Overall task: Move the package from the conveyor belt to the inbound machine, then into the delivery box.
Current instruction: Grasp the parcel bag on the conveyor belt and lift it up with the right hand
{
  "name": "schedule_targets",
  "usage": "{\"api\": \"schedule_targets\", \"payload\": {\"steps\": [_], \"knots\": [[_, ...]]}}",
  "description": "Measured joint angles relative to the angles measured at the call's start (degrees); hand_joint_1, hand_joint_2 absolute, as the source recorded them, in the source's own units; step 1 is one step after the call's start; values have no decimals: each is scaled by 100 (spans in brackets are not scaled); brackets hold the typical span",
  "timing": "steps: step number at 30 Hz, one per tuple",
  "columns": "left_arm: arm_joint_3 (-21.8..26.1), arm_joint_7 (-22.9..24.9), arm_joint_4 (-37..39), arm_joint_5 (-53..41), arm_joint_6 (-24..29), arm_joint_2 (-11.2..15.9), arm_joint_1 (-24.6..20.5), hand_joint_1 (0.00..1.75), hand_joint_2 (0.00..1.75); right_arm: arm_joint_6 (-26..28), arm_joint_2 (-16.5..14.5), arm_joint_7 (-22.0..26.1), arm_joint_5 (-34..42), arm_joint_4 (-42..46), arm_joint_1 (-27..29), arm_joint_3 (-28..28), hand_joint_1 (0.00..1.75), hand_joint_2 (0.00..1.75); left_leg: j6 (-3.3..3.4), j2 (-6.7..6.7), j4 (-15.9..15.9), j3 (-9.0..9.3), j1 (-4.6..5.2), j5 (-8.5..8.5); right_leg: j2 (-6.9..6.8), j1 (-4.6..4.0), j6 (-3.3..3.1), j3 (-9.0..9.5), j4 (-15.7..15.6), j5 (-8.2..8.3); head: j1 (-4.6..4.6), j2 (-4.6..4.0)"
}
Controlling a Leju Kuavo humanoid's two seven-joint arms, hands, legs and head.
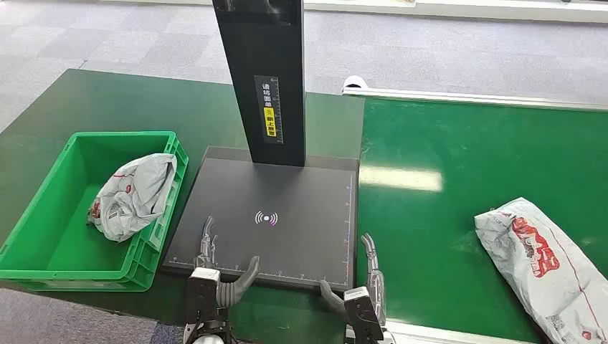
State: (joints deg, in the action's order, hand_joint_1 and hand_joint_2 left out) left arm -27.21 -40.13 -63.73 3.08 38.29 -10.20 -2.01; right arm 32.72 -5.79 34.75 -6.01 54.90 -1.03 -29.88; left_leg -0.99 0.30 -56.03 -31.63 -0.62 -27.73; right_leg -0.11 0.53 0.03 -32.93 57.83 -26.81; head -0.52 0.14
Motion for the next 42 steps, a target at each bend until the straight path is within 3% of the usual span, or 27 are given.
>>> {"api": "schedule_targets", "payload": {"steps": [33, 38, 42], "knots": [[-1, 1, -6, -17, 20, 8, 0, 0, 175, -2, 2, -27, -47, 3, -2, 2, 0, 175, 0, 0, 0, 0, 0, 0, 0, 0, 0, 0, 0, 0, 0, 1], [20, 0, -144, -172, 140, 8, 20, 0, 175, 442, 65, -111, -458, 209, -14, 83, 0, 175, 0, -1, -1, 0, 0, 0, 0, 1, 1, 1, 0, 1, -1, 0], [83, 0, -286, -276, 160, 7, 115, 0, 175, 637, 291, -613, -1275, 747, -14, 657, 0, 175, 1, -1, -3, 1, 4, 0, 0, 6, 3, 2, 0, 2, -1, 1]]}}
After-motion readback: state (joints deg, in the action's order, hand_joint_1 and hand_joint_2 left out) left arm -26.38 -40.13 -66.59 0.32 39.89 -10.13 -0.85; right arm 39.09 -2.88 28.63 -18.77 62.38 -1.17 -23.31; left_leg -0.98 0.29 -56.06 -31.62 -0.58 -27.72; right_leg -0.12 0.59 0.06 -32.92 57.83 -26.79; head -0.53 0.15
